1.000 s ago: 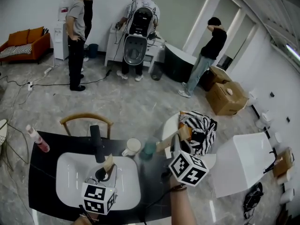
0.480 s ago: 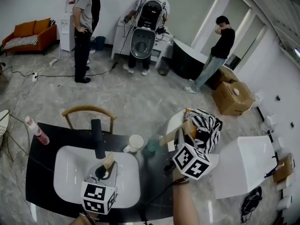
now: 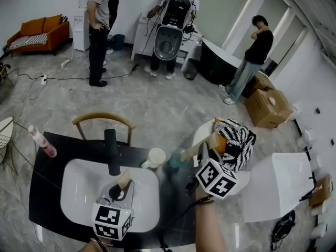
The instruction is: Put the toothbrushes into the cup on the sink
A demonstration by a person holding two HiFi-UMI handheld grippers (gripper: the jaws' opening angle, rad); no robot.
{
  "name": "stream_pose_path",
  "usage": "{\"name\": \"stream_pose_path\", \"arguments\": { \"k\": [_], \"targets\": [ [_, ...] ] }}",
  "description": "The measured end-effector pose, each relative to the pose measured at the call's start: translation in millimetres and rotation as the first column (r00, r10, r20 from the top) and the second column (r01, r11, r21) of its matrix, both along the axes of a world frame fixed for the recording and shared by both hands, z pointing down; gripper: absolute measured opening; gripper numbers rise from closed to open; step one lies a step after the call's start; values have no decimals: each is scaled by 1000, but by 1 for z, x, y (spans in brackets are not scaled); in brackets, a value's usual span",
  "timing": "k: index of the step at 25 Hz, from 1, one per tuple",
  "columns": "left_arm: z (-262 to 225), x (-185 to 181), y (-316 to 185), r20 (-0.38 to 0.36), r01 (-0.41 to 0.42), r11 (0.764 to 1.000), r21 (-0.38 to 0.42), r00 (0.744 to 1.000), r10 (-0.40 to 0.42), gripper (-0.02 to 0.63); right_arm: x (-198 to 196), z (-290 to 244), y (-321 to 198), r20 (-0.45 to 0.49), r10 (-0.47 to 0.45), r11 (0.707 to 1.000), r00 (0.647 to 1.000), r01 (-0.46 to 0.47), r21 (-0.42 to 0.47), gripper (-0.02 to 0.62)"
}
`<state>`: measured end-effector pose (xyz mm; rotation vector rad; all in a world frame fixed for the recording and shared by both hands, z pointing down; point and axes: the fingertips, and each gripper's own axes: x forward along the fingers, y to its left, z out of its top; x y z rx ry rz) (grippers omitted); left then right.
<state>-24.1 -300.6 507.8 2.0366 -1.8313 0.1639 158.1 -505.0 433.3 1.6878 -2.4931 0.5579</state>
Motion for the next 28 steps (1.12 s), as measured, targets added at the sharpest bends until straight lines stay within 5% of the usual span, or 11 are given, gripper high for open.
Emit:
{"name": "stream_pose_path", "arguments": {
  "k": [28],
  "targets": [
    [20, 3, -6, 4, 22, 1000, -14, 1000, -22, 40, -10, 70, -13, 16, -61, 995, 998, 62, -72, 33]
  ]
}}
